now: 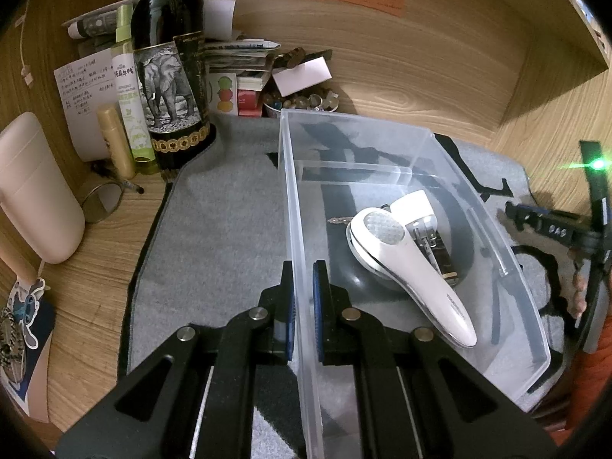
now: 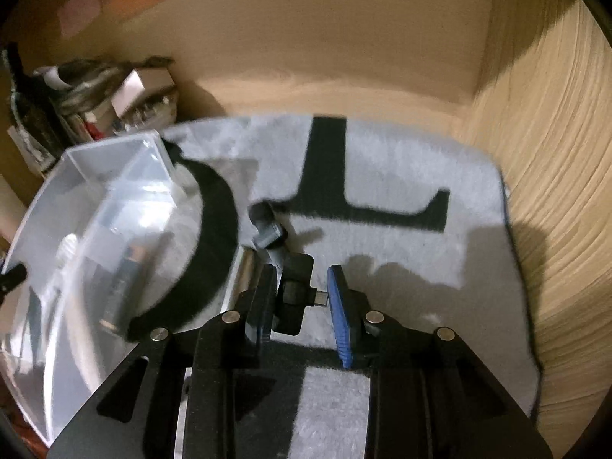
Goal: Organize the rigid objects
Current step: 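Grasp the black cable plug on the mat with the right tool, then lower the black cable plug into the clear box and release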
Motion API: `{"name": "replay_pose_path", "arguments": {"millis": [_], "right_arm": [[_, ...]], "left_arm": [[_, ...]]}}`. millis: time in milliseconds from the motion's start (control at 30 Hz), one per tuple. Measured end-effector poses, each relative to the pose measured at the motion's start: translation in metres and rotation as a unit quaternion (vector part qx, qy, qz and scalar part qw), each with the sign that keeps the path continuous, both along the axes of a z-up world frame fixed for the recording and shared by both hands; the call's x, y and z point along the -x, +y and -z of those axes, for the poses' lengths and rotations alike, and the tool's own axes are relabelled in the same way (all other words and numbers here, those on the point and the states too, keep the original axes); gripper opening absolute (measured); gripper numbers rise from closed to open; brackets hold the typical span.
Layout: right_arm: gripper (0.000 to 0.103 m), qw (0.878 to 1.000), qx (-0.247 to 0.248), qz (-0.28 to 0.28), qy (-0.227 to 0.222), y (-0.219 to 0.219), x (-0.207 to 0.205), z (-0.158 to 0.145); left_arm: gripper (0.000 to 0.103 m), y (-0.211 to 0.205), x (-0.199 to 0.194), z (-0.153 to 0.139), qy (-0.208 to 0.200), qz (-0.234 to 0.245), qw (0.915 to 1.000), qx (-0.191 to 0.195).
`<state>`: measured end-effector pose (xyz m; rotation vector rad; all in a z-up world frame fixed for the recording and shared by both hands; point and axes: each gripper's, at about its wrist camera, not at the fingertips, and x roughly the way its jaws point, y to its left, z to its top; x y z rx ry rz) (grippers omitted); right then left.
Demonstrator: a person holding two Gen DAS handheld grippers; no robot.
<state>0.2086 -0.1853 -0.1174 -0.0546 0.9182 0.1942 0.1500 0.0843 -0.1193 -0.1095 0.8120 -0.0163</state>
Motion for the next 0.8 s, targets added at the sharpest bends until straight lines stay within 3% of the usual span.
{"name": "replay_pose_path", "arguments": {"millis": [400, 633, 800], "right_arm": [[0.025, 0.994, -0.002, -0.059, -0.088, 0.043, 0.017, -0.059], [0.025, 0.988, -0.012, -0.111, -0.106, 0.075, 0.022, -0.075], [0.025, 0.984, -0.008, -0.154, -0.089, 0.106, 0.021, -0.065]], "left_arm": [[0.007, 0.001, 0.0, 0.0, -0.001, 0.0, 1.0, 0.002], [0.007, 0.002, 0.002, 0.0, -0.004, -0.002, 0.9999, 0.013], [0.007, 0.002, 0.002, 0.0, -0.005, -0.001, 0.9999, 0.016]]}}
